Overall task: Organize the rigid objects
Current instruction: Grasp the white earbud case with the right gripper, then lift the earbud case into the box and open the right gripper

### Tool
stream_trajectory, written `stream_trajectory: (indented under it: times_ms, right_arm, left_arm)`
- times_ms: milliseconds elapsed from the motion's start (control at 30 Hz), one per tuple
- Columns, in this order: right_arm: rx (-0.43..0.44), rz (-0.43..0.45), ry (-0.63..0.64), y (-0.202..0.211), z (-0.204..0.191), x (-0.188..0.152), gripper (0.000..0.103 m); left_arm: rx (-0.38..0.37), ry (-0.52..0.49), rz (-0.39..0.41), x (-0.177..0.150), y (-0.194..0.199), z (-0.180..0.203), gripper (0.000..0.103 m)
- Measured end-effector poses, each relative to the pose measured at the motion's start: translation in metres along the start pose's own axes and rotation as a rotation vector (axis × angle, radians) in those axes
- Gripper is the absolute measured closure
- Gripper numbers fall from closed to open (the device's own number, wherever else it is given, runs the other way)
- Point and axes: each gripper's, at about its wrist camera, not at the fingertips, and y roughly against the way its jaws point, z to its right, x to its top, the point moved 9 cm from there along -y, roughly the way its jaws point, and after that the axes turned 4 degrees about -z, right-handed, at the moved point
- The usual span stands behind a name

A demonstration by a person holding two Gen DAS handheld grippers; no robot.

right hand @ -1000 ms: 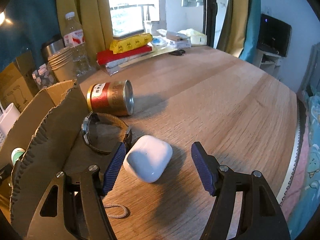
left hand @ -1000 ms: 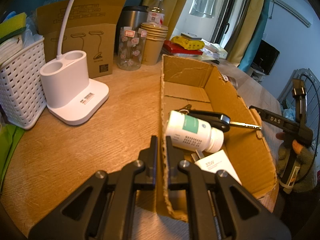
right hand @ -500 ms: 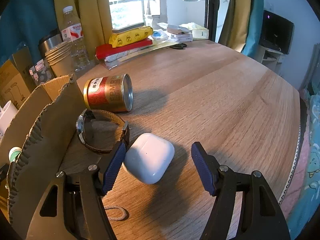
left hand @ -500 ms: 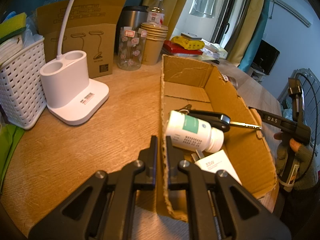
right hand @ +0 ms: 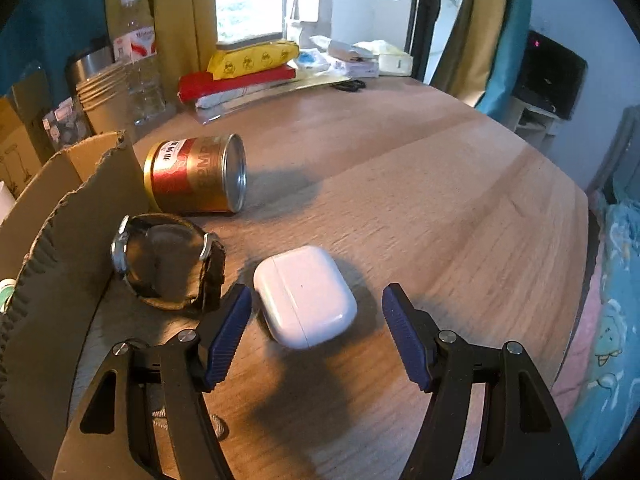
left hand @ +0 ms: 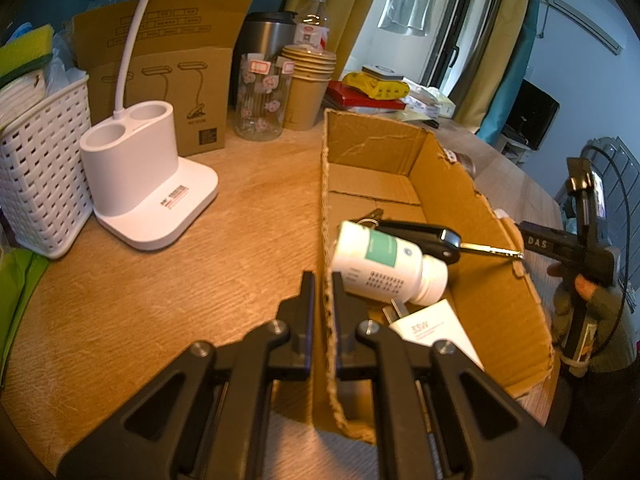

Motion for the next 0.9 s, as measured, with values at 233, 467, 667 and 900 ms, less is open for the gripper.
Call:
stream_trajectory:
  times_ms: [233, 467, 667, 900]
  right_arm:
    - [0.041, -0.030, 0.021, -0.008, -0.005, 0.000, 0.040]
    - [0.044, 0.010, 0.024, 0.004, -0.006, -0.001, 0.048]
    - [0.046, 0.045, 0.019, 0.016, -0.006, -0.001, 0.048]
    - [0.091, 0.111, 0.031, 0.048, -0.020, 0.007, 0.048]
  left_arm:
    - [0.000, 0.000, 0.000, 0.000, 0.000, -0.001, 0.095]
    - [0.000, 0.000, 0.000, 0.000, -0.001, 0.000, 0.095]
    - [0.000, 0.000, 0.000, 0.000, -0.001, -0.002, 0.095]
    - [0.000, 0.000, 0.000, 0.000, 0.000, 0.000, 0.095]
